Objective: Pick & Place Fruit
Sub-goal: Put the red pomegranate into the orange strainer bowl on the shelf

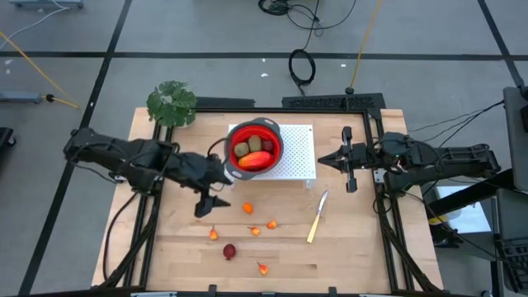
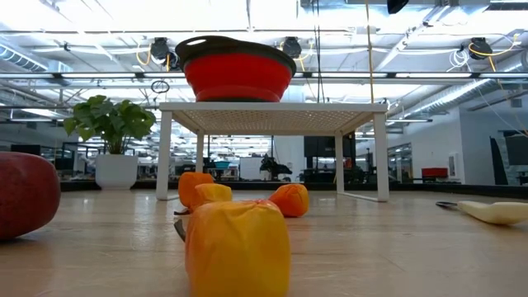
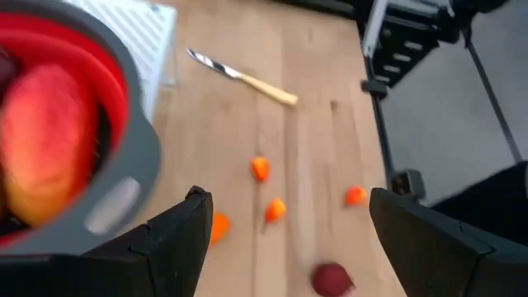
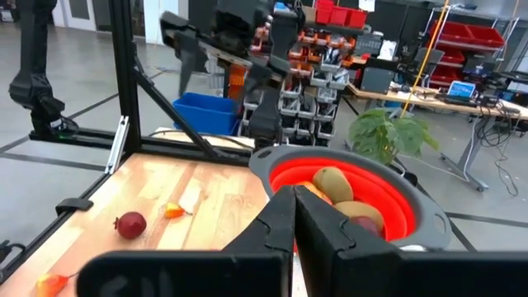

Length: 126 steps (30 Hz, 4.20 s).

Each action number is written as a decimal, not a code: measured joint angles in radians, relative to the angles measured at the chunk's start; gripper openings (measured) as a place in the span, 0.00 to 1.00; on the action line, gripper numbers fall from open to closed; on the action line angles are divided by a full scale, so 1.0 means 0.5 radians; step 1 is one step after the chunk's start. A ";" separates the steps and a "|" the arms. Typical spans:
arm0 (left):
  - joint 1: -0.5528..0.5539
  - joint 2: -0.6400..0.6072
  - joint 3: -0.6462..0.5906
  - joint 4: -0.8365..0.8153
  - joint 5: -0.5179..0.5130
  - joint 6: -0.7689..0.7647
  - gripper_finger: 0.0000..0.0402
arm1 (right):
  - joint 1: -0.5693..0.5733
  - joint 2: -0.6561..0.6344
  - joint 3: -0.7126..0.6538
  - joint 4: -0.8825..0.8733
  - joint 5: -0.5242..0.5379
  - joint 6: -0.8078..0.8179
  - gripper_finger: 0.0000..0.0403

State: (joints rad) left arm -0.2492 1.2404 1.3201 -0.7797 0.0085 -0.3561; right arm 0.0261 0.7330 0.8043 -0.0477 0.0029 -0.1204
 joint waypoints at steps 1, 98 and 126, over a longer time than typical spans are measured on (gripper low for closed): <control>-0.025 0.000 0.000 -0.016 0.001 -0.024 0.81 | 0.000 0.000 0.000 -0.018 0.000 0.000 0.00; -0.687 1.206 0.000 -0.007 -0.228 -3.467 0.81 | -0.001 -0.846 -0.418 -0.412 -0.378 -0.036 0.00; -0.658 1.471 -0.001 0.187 0.208 -3.541 0.77 | -0.001 -0.970 -0.486 -0.423 -0.359 -0.104 0.00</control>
State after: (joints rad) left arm -0.5781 1.9759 1.3197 -0.6861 0.1123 -2.1265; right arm 0.0257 0.2478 0.5613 -0.2591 -0.1764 -0.1722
